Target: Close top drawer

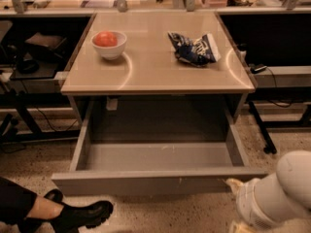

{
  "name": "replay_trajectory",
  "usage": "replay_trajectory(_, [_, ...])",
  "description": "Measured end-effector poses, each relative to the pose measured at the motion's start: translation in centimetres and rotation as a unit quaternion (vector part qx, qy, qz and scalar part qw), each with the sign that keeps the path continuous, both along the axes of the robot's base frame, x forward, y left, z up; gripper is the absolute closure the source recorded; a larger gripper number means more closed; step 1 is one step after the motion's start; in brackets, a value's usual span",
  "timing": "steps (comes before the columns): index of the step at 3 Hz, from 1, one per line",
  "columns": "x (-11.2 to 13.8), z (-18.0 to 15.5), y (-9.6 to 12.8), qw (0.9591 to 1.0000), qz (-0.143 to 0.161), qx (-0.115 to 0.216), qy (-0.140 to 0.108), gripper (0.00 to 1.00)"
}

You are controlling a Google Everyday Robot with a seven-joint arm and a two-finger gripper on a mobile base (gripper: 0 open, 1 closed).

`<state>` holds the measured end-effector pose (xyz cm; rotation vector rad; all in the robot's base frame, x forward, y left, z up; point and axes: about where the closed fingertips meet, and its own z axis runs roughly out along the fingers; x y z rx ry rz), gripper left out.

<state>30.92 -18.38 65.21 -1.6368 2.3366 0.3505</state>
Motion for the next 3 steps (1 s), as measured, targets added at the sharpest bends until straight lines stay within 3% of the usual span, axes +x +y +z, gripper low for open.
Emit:
replay_trajectory(1, [3.5, 0.3, -0.6, 0.9999, -0.009, -0.006, 0.001, 0.00])
replay_trajectory(2, [3.5, 0.3, -0.6, 0.9999, -0.009, -0.006, 0.001, 0.00])
replay_trajectory(3, [6.4, -0.7, -1.2, 0.9998, -0.015, 0.009, 0.004, 0.00])
